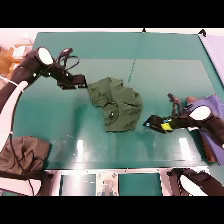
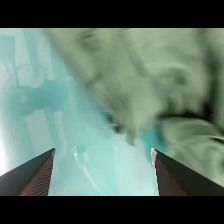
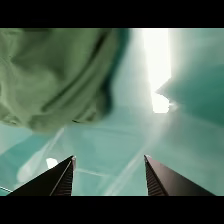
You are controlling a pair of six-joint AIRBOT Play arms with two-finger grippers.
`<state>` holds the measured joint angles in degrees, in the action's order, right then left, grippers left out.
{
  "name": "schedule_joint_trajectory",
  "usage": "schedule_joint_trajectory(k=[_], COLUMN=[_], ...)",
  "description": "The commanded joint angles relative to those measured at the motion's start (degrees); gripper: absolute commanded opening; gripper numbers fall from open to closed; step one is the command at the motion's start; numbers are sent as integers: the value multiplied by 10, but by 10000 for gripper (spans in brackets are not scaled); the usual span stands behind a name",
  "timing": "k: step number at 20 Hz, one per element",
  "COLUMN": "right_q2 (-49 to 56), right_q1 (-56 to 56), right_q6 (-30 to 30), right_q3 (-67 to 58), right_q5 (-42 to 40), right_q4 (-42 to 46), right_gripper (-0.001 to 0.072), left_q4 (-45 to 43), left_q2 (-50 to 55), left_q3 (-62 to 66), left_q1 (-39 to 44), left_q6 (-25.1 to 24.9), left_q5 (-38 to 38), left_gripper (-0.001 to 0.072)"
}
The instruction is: Fold the shirts.
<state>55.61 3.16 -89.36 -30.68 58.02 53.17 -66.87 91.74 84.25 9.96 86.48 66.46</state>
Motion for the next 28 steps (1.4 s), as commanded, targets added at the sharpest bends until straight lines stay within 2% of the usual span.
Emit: schedule_joint_trajectory(k=[1,4,5,8,9,13,16,19,21,26,28], right_q2=[57,135,156,178,177,142,99,104,122,154,155], right_q1=[92,153,161,142,121,-13,-157,-276,-309,-318,-318], right_q6=[1,18,21,30,31,31,31,55,72,87,87], right_q3=[33,4,-13,-42,-49,-81,-133,-175,-177,-177,-177], right_q5=[-130,-197,-197,-199,-184,-38,12,19,14,0,-8], right_q4=[-89,-132,-132,-124,-114,-3,93,101,101,97,90], right_gripper=[502,495,456,90,22,20,20,20,20,21,21], left_q4=[35,104,105,102,101,99,99,103,121,201,264], left_q2=[40,66,68,71,72,72,72,72,72,72,72], left_q3=[-31,-31,-31,-31,-31,-31,-31,-31,-39,-103,-123], left_q1=[-21,-21,-21,-21,-21,-21,-21,-18,-17,-9,18], left_q6=[-44,-77,-79,-91,-97,-105,-105,-104,-104,-106,-140], left_q5=[-47,-77,-90,-103,-102,-96,-93,-92,-90,-106,-128], left_gripper=[699,699,699,699,698,698,698,698,698,697,697])
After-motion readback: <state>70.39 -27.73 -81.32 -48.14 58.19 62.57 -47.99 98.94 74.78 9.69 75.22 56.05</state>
